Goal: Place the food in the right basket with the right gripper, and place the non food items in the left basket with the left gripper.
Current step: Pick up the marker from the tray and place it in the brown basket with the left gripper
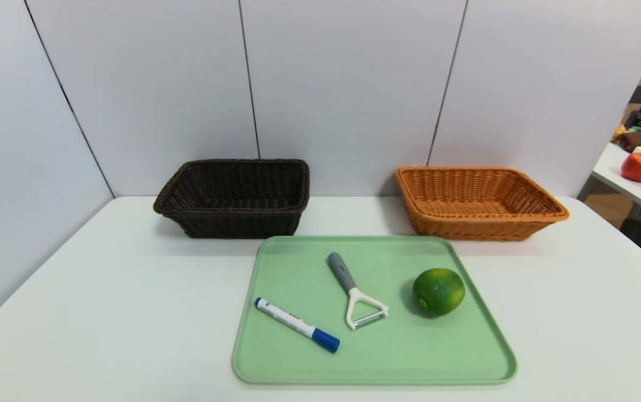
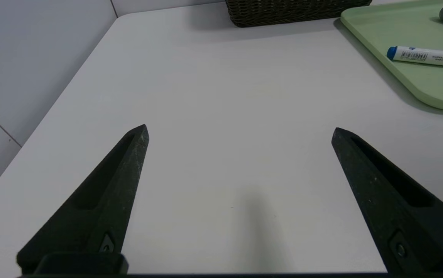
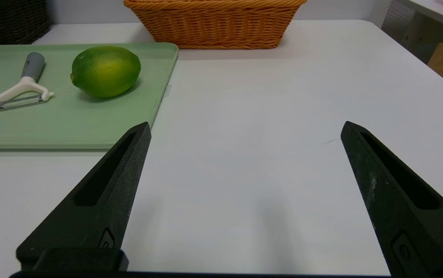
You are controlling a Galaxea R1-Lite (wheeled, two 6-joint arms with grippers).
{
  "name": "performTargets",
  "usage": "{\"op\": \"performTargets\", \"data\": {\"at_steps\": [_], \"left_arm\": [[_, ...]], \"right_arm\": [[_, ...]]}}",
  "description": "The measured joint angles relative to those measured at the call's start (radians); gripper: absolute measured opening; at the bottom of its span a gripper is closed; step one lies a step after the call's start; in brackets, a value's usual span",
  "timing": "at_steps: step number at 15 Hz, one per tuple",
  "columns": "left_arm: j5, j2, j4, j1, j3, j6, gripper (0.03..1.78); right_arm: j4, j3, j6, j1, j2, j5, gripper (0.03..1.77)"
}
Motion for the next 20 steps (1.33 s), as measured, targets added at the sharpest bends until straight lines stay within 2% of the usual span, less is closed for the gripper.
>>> {"op": "performTargets", "data": {"at_steps": [7,16,20], "left_arm": [[0.016,0.000,-0.001,0.000,-0.002,-0.057,1.69],[0.011,0.000,0.000,0.000,-0.002,-0.044,1.69],[0.007,0.000,0.022,0.000,-0.030,-0.047,1.69]], "right_arm": [[0.000,0.000,0.000,0.000,0.000,-0.001,1.70],[0.000,0.000,-0.009,0.000,0.000,0.003,1.70],[0.006,-0.003,-0.036,0.001,0.000,0.010,1.70]]}}
